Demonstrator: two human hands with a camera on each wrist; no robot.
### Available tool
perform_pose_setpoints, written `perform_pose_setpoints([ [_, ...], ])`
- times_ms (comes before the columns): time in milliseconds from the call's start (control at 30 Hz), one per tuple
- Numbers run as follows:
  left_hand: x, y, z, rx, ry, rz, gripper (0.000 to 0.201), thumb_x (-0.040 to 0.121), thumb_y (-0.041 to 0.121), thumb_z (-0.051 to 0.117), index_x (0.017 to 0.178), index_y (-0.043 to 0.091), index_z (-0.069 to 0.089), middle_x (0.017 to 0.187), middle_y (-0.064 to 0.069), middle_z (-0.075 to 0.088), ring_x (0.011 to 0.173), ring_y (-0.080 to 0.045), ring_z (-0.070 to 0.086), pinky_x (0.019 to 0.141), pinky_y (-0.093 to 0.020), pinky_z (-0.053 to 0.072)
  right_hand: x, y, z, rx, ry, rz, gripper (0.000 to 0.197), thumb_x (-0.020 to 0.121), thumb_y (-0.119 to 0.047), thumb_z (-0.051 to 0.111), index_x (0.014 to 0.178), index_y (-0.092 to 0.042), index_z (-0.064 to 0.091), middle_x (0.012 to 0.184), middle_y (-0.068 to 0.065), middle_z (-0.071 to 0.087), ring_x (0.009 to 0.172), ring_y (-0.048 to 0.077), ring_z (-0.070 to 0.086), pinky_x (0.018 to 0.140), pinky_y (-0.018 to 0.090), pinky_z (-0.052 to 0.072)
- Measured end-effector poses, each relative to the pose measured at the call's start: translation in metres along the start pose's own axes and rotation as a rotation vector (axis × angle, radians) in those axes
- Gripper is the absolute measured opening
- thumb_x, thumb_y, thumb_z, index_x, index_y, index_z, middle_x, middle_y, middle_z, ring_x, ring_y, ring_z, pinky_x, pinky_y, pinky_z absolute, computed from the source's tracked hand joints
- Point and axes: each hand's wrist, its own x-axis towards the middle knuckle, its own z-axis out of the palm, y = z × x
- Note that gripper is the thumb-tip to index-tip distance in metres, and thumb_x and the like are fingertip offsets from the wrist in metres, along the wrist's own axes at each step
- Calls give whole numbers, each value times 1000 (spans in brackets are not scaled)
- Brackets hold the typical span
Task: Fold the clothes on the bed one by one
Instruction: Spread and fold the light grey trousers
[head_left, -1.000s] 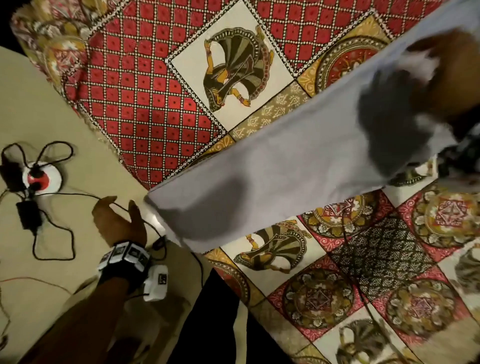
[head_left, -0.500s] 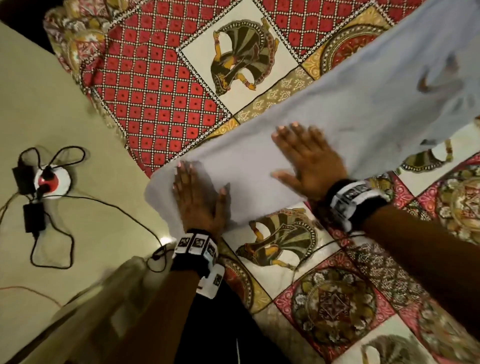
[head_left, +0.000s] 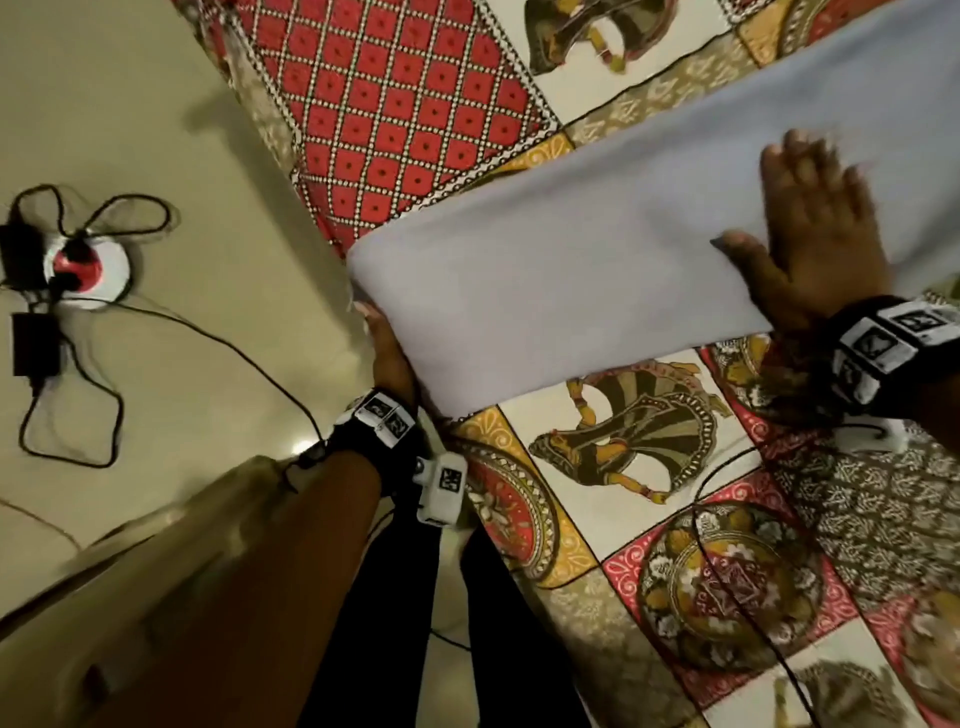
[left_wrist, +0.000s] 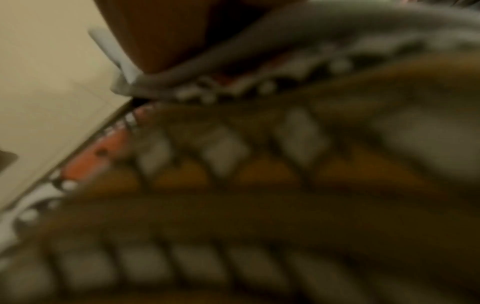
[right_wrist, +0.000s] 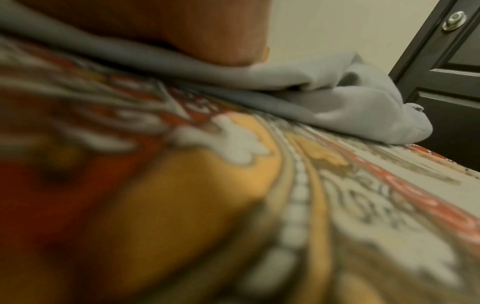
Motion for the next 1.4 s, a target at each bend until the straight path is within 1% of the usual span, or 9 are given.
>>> perform_pose_setpoints([
  [133, -9, 14, -12, -207, -157, -58, 105, 71, 95, 34, 146, 23, 47, 139, 1, 57, 129, -26, 53, 111, -47, 40, -22, -62, -2, 35, -44, -103, 86, 98, -67, 27, 162, -14, 5, 170, 12, -1, 157, 28, -3, 126, 52, 3],
  [267, -37, 30, -47, 423, 161, 152, 101, 80, 73, 57, 151, 6, 32, 151, -18, 42, 138, -38, 41, 110, -48, 37, -48, -156, 14, 111, -34, -279, 79, 101, -59, 34, 158, -6, 26, 166, 20, 17, 155, 35, 13, 123, 55, 15],
  [467, -109, 59, 21, 903, -25, 1003, 60, 92, 20, 44, 146, -7, 39, 152, -27, 37, 142, -41, 36, 120, -42, 22, -41, -208, 24, 286, -21, -158, 56, 104, -27, 41, 156, -8, 34, 163, 14, 31, 153, 29, 21, 125, 45, 14],
  [733, -92, 77, 131, 1216, -294, 861, 99, 93, 43, 61, 157, 10, -7, 166, -8, -6, 153, -25, 3, 124, -39, 8, -9, -72, 15, 154, 13, -205, 53, 104, -22, 47, 154, -5, 38, 160, 16, 36, 150, 31, 31, 126, 44, 16],
  [867, -77, 75, 124, 1372, -296, 874, 102, 83, 65, 53, 159, 11, 10, 166, -10, 10, 150, -30, 18, 116, -55, 25, -3, 14, -6, -38, -101, -381, 72, 104, -54, 40, 160, -13, 23, 167, 8, 21, 155, 26, 15, 127, 45, 11],
  [1000, -85, 80, 132, 1513, -256, 875, 109, 79, 60, 60, 158, 8, 7, 164, -15, 15, 148, -36, 21, 114, -59, 30, 0, 96, -36, -38, -73, 19, 83, 100, -68, 34, 162, -17, 13, 169, 3, 11, 157, 23, 8, 124, 50, 17],
  [1133, -95, 111, 180, 1666, -470, 1031, 118, 67, 43, 77, 158, 6, 11, 164, -18, 11, 150, -38, 16, 119, -51, 13, 10, 91, -43, 9, -31, 233, 80, 102, -63, 30, 161, -11, 16, 168, 8, 15, 156, 25, 12, 127, 43, 9],
  [1267, -73, 168, 291, 1737, -601, 1365, 92, 69, 24, 76, 150, 6, 38, 159, -16, 31, 144, -34, 35, 115, -51, 35, 31, 77, -47, 29, 110, 189, 60, 107, -41, 32, 158, -8, 30, 164, 12, 28, 153, 28, 22, 127, 43, 12],
  [1400, -30, 232, 363, 2128, -790, 1396, 78, 104, 44, 35, 156, 13, -12, 165, -6, -16, 153, -25, -11, 124, -46, 1, 32, 98, -39, 59, 106, 256, 59, 108, -39, 34, 157, -6, 29, 163, 15, 29, 154, 29, 22, 124, 49, 21],
])
